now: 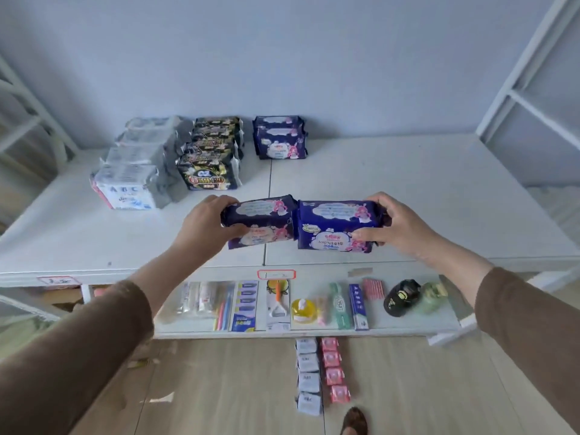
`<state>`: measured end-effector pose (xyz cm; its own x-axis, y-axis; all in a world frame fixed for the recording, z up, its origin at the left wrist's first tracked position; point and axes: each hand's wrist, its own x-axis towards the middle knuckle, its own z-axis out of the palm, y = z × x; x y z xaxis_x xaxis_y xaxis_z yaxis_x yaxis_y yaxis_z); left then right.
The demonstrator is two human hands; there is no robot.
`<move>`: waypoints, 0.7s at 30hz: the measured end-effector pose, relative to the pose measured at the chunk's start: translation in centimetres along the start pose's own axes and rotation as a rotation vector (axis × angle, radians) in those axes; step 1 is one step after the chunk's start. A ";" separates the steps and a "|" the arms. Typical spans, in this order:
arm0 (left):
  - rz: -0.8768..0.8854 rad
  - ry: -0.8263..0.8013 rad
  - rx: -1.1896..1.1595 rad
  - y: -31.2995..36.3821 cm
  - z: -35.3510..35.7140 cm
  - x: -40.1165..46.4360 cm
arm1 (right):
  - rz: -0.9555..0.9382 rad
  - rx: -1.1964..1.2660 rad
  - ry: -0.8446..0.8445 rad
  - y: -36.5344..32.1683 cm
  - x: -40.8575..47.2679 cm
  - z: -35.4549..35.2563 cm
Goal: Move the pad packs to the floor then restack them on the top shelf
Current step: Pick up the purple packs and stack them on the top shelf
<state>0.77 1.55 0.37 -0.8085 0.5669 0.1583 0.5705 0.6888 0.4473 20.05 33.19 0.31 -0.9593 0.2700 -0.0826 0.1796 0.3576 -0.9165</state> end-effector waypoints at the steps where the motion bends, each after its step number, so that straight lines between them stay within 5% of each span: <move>1: -0.011 -0.003 0.016 0.5 0.4 1.8 | -0.003 0.014 -0.001 0.3 1.2 -0.9; 8: -0.062 -0.016 0.089 1.6 2.8 13.8 | -0.025 0.037 -0.083 1.5 9.5 -2.5; 21: 0.067 -0.120 0.172 -2.8 7.2 29.2 | 0.056 0.144 -0.007 2.5 17.8 5.2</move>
<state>-23.38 19.44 -2.59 -0.7507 0.6567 0.0722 0.6471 0.7089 0.2804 2.26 34.25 -5.49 -0.9501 0.2799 -0.1375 0.2005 0.2103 -0.9569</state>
